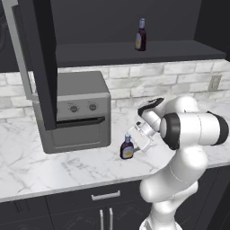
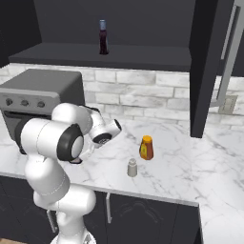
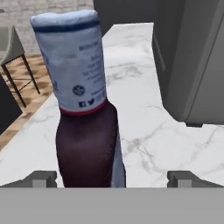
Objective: There are various items on the counter. Only move the condiments/shakers into the cabinet.
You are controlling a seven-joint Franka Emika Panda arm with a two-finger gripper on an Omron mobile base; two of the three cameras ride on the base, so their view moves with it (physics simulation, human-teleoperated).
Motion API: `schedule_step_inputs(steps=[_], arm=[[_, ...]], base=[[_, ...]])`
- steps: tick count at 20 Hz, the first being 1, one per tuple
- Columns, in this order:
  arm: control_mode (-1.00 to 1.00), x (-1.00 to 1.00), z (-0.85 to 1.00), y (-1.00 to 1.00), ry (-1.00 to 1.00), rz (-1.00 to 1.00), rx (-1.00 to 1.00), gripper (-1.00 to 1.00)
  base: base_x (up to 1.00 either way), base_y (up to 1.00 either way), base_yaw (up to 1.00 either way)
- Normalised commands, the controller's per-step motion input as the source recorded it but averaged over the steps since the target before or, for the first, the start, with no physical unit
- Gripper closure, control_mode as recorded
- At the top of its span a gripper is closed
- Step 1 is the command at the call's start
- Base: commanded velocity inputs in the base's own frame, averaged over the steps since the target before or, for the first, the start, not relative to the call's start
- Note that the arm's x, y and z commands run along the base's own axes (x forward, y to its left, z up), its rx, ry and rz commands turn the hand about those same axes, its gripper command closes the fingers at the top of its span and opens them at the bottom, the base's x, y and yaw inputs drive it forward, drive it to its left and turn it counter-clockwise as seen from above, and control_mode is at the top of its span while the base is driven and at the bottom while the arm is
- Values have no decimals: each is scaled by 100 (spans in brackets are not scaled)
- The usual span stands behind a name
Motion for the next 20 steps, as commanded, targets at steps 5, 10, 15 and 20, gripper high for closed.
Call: schedule_step_inputs(steps=[5,10,15,20], arm=[[-100,0,0,12,2,-2,0,100],[-100,-1,6,0,0,-1,0,100],[-100,-27,94,-5,0,-17,15,100],[-100,-51,100,0,-4,-17,13,100]], base=[[0,0,0],[0,0,0],[0,0,0],[0,0,0]])
